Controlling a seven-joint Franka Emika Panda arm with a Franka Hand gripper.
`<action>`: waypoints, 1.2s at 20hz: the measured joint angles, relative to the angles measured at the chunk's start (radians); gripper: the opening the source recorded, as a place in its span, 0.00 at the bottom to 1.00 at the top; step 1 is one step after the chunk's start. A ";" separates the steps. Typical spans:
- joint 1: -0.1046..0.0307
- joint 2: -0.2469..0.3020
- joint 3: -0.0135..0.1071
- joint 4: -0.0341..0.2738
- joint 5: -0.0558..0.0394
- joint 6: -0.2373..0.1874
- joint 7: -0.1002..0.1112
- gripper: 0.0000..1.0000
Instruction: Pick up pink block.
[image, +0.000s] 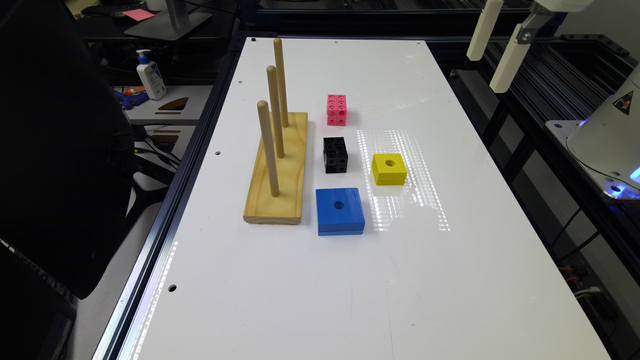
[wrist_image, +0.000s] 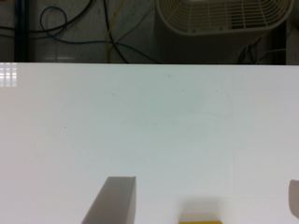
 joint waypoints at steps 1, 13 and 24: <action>0.000 0.000 0.000 0.000 0.0000 0.000 0.000 1.00; -0.012 0.000 0.000 0.000 -0.0003 0.000 0.000 1.00; -0.045 -0.001 0.000 0.006 -0.0038 0.003 -0.017 1.00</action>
